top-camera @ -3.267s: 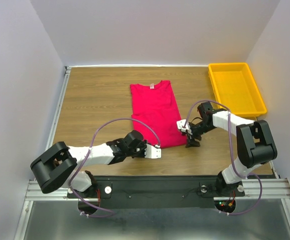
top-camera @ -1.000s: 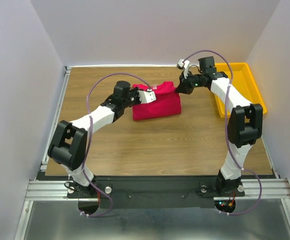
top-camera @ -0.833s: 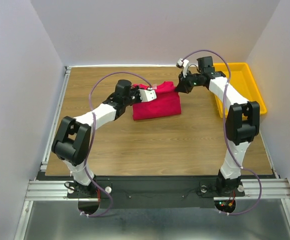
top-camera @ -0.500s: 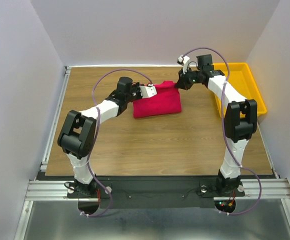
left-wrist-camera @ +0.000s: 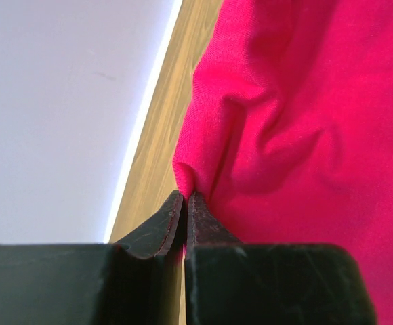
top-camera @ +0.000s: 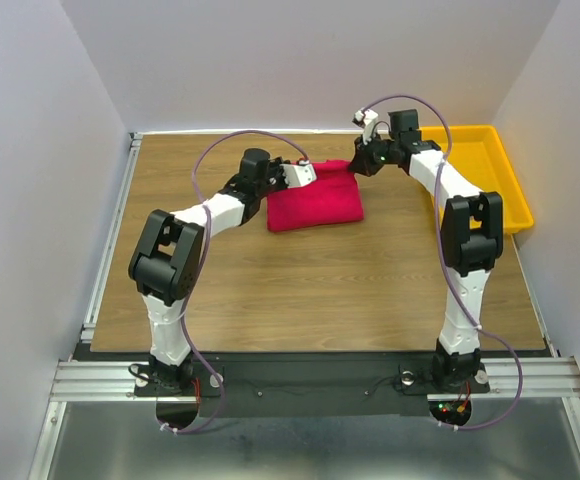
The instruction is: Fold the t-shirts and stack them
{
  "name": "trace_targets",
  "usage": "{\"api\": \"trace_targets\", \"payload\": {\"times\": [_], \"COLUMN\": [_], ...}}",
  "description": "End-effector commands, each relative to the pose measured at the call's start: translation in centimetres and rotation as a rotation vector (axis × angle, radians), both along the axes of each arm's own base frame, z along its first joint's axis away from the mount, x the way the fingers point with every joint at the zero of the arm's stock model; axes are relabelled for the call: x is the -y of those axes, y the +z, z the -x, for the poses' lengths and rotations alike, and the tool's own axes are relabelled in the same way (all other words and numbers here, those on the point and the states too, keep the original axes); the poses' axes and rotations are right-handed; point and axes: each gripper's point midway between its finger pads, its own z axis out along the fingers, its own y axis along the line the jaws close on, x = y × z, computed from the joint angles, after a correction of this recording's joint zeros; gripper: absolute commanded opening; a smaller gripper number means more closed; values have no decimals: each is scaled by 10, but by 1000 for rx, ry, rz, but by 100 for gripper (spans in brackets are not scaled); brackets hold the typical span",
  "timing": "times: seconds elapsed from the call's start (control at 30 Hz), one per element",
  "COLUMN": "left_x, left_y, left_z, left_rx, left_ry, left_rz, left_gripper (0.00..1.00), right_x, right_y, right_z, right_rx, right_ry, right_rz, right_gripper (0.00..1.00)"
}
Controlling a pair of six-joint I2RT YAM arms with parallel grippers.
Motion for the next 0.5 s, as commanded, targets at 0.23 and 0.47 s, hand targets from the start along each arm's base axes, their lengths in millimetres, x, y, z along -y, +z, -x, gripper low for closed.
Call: {"api": "trace_targets", "payload": {"times": [0.23, 0.47], "left_x": [-3, -5], "left_y": [31, 25], "left_z": [-29, -39], "left_rx": [108, 116], "left_ry": [51, 90], "left_rz": [42, 54], "left_gripper": [0, 0], "right_x": [6, 8], "right_y": [20, 12], "right_z": [-38, -48], "right_rx": [95, 88], "right_ry": [-95, -138], "right_rz": [-24, -27], "right_gripper": [1, 1]}}
